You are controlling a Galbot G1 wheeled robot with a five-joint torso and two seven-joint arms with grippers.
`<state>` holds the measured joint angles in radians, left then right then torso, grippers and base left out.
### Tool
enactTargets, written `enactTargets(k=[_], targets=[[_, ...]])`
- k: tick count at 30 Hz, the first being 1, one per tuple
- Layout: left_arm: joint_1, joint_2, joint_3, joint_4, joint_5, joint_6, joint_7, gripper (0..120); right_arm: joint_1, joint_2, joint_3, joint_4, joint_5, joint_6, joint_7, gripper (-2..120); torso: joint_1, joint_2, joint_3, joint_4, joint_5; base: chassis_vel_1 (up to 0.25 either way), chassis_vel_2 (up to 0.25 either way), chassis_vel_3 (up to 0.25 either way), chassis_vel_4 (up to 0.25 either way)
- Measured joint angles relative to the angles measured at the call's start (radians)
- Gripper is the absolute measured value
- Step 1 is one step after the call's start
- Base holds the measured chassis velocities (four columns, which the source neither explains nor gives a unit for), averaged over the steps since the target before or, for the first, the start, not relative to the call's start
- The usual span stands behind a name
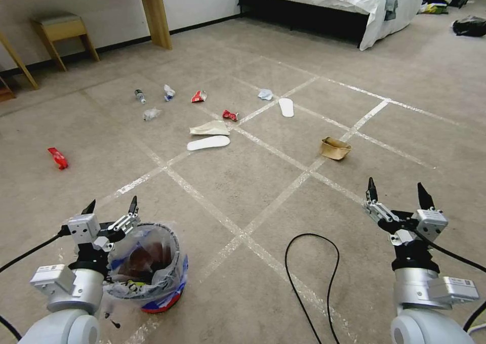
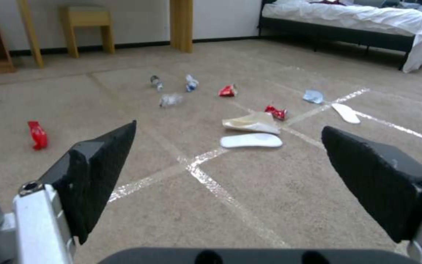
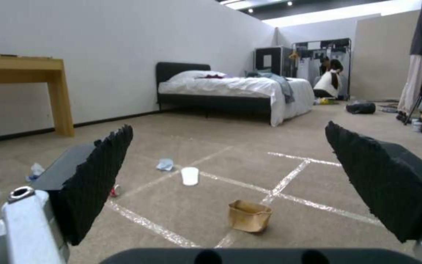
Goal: Pick up the trash bin and place the garbage on the floor into it.
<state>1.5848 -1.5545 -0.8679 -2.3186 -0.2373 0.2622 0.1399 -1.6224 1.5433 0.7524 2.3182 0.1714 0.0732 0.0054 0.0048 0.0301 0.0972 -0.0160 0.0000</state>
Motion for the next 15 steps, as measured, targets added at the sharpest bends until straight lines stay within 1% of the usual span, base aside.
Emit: enactTargets(k=[8, 11, 14, 15], targets=[[-0.001, 0.002, 0.001, 0.004, 0.003, 0.013, 0.0, 100, 0.004, 0.0, 0.0, -0.006, 0.0, 0.0, 0.0, 100, 0.0, 0.0, 0.0, 0.0, 0.0, 0.0, 0.0, 0.0, 0.0], [0.004, 0.007, 0.001, 0.002, 0.005, 0.03, 0.0, 100, 0.006, -0.001, -0.001, -0.011, 0.001, 0.001, 0.0, 100, 0.0, 0.0, 0.0, 0.0, 0.0, 0.0, 0.0, 0.0, 0.0], [0.023, 0.023, 0.0, -0.01, -0.011, 0.075, -0.001, 100, 0.012, -0.007, -0.001, -0.014, 0.009, 0.002, 0.002, 100, 0.0, 0.0, 0.0, 0.0, 0.0, 0.0, 0.0, 0.0, 0.0], [0.023, 0.023, 0.0, -0.01, -0.011, 0.075, -0.001, 100, 0.012, -0.007, -0.001, -0.014, 0.009, 0.002, 0.002, 100, 0.0, 0.0, 0.0, 0.0, 0.0, 0.0, 0.0, 0.0, 0.0]])
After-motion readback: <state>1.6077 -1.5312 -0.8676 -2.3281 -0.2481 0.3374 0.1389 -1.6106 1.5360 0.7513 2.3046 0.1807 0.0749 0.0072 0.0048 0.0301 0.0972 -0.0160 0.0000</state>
